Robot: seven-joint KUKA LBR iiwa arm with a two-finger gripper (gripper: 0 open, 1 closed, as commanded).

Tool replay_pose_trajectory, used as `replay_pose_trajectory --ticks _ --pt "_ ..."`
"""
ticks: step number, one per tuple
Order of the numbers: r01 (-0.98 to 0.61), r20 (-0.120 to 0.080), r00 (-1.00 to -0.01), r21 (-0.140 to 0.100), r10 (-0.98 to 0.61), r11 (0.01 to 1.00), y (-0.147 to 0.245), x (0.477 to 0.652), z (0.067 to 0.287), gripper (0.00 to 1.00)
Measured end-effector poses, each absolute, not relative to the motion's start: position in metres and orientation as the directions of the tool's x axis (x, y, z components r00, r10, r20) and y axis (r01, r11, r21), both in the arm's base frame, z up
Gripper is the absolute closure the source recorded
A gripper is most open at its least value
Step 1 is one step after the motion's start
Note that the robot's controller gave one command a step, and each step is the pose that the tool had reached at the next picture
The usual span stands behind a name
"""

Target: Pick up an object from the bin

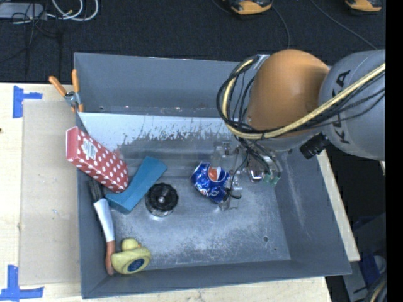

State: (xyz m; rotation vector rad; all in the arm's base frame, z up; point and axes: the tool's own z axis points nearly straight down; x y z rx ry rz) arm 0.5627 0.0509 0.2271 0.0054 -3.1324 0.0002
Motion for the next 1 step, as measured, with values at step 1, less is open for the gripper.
replay_pose_trajectory --ticks 1 --pt "-0.002 0.001 -1.000 0.000 -0.002 1.000 0.0505 0.5640 0.2319 0.00"
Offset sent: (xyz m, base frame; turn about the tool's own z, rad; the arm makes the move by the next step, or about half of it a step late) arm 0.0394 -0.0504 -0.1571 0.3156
